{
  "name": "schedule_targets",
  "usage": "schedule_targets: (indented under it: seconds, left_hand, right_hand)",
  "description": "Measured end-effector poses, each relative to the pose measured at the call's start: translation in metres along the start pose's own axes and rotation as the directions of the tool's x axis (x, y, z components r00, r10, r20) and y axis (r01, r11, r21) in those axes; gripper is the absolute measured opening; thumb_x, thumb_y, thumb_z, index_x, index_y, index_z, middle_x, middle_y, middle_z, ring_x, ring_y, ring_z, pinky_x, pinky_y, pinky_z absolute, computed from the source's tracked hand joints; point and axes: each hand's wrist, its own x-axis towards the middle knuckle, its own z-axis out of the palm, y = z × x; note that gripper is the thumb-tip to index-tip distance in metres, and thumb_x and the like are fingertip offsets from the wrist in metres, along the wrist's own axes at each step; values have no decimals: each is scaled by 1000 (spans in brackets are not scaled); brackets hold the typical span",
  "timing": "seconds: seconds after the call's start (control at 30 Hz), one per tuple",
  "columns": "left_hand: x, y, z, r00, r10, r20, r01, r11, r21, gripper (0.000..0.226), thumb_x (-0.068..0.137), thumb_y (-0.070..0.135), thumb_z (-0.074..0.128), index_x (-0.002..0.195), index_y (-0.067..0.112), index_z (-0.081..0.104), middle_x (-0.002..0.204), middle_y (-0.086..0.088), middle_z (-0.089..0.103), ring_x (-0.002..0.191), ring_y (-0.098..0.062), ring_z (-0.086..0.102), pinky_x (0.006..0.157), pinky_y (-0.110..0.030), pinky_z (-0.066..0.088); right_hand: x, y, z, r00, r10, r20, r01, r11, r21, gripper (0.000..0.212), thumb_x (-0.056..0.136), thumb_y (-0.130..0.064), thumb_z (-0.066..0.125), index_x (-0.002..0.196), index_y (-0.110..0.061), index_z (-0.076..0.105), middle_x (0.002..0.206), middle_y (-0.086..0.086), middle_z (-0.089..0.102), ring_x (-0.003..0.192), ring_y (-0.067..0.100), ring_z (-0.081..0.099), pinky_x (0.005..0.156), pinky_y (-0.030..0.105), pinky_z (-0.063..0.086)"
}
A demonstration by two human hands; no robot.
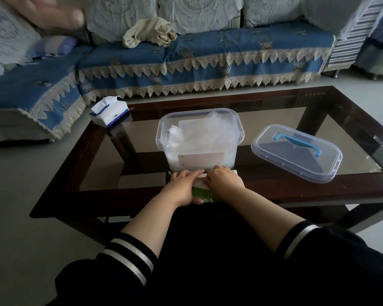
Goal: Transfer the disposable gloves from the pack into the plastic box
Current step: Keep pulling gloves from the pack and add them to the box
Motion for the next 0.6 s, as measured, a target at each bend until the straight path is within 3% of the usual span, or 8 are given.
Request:
schedule_targets:
  seconds: [0.13, 0.23, 0.43, 0.5, 0.6]
  left_hand:
    - [1, -1, -2, 1000, -11, 16, 12, 999, -32, 93, 77, 33, 80, 150, 34, 24, 155, -2, 23, 143, -26, 14, 115, -42, 22]
    - [1, -1, 1, 1000, -15, 17, 15, 1000, -9, 95, 73, 41, 82, 150, 33, 25, 154, -1, 22, 144, -26, 13, 115, -41, 22]
    - [3, -1, 5, 1000, -19, 5, 19, 1000, -13, 89, 76, 41, 79, 148, 36, 28, 153, 0, 21, 143, -24, 13, 114, -39, 22]
    - [3, -2, 4, 1000, -20, 8, 20, 1000, -5, 86, 77, 42, 78, 147, 36, 29, 153, 1, 22, 142, -23, 14, 114, -39, 22]
    - [4, -1, 2, 1000, -21, 2, 21, 1000, -5, 79, 77, 43, 77, 144, 40, 34, 150, 2, 27, 141, -23, 17, 113, -41, 25]
  right_hand:
    - [-1, 0, -2, 1000, -14, -23, 14, 999, 31, 27, 96, -30, 52, 114, -17, 67, 112, 7, 50, 107, 29, 53, 73, 33, 38]
    - [-1, -2, 2, 1000, 12, 12, -12, 1000, -5, 28, 96, -28, 50, 113, -13, 66, 111, 9, 48, 105, 33, 53, 74, 35, 38]
    - [-2, -6, 6, 992, -100, -72, 88, 985, -148, 23, 95, -15, 48, 107, -6, 65, 112, 10, 49, 107, 31, 51, 66, 36, 37]
    - [-3, -5, 6, 988, -106, -115, 92, 988, -125, 22, 95, -15, 47, 106, -6, 64, 111, 10, 49, 106, 30, 52, 65, 36, 38]
    - [-4, -1, 4, 981, -73, -178, 83, 995, 50, 21, 96, -21, 50, 104, -9, 66, 110, 9, 51, 105, 29, 52, 68, 34, 38]
